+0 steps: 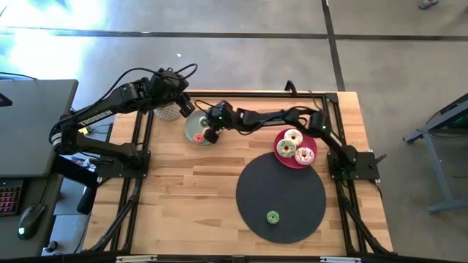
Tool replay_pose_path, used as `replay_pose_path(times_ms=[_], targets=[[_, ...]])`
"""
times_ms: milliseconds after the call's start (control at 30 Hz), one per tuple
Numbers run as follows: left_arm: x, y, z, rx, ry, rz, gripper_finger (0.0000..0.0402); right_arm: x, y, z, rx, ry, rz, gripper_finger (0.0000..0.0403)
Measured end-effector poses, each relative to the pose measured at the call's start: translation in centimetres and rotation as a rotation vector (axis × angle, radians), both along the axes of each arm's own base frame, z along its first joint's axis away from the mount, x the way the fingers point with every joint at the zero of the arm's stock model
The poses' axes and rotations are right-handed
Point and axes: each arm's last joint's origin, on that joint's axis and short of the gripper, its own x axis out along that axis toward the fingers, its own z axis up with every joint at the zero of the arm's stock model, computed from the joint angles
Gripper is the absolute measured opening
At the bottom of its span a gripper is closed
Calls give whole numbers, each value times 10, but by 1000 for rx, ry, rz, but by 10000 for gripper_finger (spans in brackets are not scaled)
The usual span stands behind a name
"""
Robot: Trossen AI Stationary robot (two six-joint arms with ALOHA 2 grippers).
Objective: Pick & Place donuts
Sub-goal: Put the top small green donut on the gray plate, then put the small green donut on the gray plate
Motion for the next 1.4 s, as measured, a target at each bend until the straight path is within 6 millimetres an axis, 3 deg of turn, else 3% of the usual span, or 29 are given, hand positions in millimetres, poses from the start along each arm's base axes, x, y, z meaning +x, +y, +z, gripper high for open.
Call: replay_pose_path(times_ms=[133, 233, 533, 833, 900, 1100, 1267, 1400], targets=[[0, 0, 0, -9, -2, -11, 179, 8, -3, -17, 18, 32, -11, 6], [0, 0, 0, -10, -1, -11, 179, 11, -4, -19, -6, 37, -11, 16], [-1, -1, -2, -19, 15, -9, 179, 7, -12, -20, -33, 69, -85, 89], [0, -1, -2, -33, 11, -25, 179, 5, -6, -17, -48, 117, -55, 147], [0, -1, -3, -46, 9, -40, 179, 4, 1, -3, -71, 118, -25, 150], [1, -4, -6, -111, 4, -110, 179, -16, 32, 67, -144, 182, 82, 150], [8, -10, -24, -308, -48, -327, 179, -58, 68, 133, -200, 301, 131, 151], [20, -19, -52, -451, -107, -517, 179, -103, 97, 175, -183, 388, 171, 151]])
